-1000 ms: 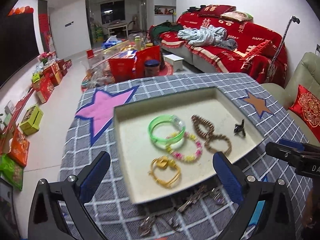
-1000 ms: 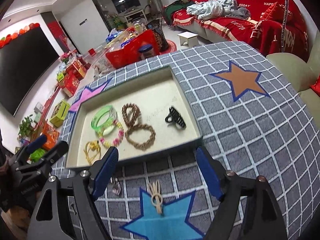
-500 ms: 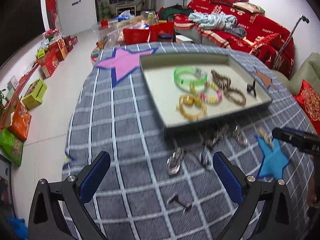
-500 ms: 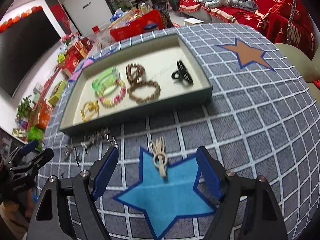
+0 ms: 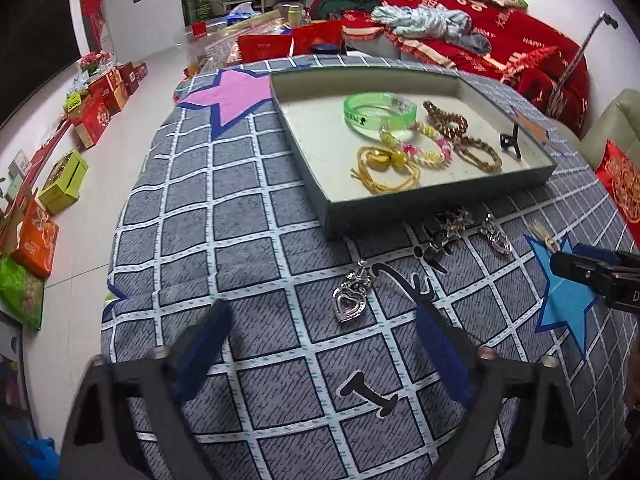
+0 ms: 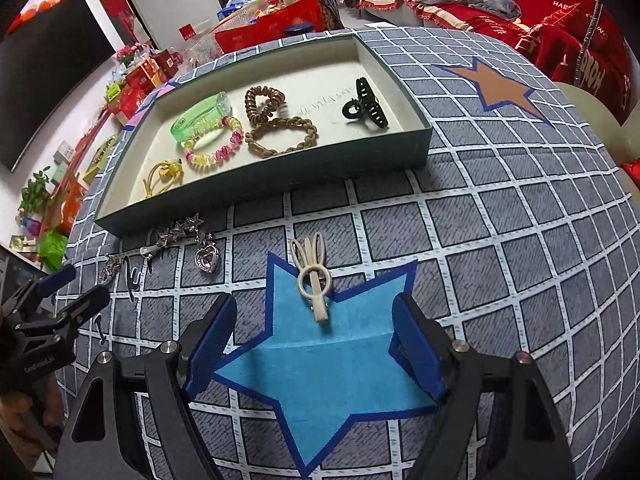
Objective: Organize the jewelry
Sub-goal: 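Grasp the silver heart pendant with left tool while right tool grasps the cream bunny clip, then carry heart pendant and bunny clip into the tray and open both tools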
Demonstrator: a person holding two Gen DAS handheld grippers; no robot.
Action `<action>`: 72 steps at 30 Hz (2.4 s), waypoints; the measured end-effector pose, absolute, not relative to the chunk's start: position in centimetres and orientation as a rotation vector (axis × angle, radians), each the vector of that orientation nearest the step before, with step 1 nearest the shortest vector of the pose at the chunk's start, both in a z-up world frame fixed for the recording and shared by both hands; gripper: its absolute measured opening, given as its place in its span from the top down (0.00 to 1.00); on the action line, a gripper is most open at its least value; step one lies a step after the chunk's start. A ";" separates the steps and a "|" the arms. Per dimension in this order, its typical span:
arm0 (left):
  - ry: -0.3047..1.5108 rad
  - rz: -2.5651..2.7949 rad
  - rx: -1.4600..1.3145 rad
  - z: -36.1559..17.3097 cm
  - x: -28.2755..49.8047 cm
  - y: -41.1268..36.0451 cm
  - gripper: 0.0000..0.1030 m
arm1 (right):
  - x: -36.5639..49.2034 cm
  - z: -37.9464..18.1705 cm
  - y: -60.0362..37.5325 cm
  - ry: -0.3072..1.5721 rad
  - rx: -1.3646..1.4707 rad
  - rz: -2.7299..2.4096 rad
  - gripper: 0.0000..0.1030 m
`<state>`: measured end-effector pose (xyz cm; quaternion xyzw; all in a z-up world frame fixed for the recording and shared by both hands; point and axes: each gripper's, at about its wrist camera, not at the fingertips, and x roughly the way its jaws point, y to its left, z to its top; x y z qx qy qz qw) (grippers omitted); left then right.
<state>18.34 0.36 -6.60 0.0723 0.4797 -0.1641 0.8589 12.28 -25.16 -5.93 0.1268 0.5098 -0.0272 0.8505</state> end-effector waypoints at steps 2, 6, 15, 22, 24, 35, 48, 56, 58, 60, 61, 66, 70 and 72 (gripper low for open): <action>1.012 -0.347 0.153 -6.8 18.4 0.2 0.01 | 12.4 -5.9 -24.8 1.077 0.247 -0.059 0.20; 1.023 -0.358 0.162 -7.1 18.5 -0.2 0.08 | 12.9 -6.0 -24.3 1.086 0.208 -0.061 0.20; 1.020 -0.359 0.170 -7.2 18.7 -0.6 0.10 | 13.4 -6.3 -23.3 1.096 0.120 -0.079 0.21; 1.003 -0.387 0.204 -6.8 18.3 -1.4 0.39 | 13.3 -6.0 -22.4 1.095 0.054 -0.076 0.51; 0.999 -0.404 0.212 -6.7 18.1 -1.7 0.57 | 13.3 -5.8 -22.2 1.097 0.052 -0.072 0.59; 0.990 -0.437 0.200 -6.3 17.2 -1.7 0.66 | 13.0 -5.5 -22.2 1.101 0.087 -0.053 0.81; 0.931 -0.471 0.164 -3.2 16.3 -1.4 0.66 | 12.1 -2.8 -22.7 1.029 0.146 -0.005 0.81; 0.878 -0.491 0.133 -0.6 16.8 -1.9 0.66 | 12.8 -0.5 -23.6 0.974 0.179 0.004 0.81; 0.865 -0.492 0.132 -0.2 17.1 -2.2 0.66 | 13.2 0.1 -23.8 0.960 0.180 0.000 0.81; 0.854 -0.494 0.132 0.2 17.8 -2.6 0.66 | 13.9 0.6 -24.1 0.952 0.182 -0.003 0.81; 0.853 -0.494 0.129 0.3 18.1 -2.8 0.66 | 14.1 0.8 -24.2 0.950 0.183 -0.005 0.81; 0.849 -0.497 0.105 0.6 20.5 -3.9 0.66 | 16.3 1.1 -25.6 0.939 0.233 -0.012 0.81; 0.846 -0.487 0.103 0.5 22.4 -4.7 0.66 | 18.4 0.6 -26.5 0.951 0.275 -0.018 0.81; 0.844 -0.477 0.103 0.4 23.7 -5.1 0.66 | 19.3 0.2 -26.8 0.961 0.282 -0.021 0.81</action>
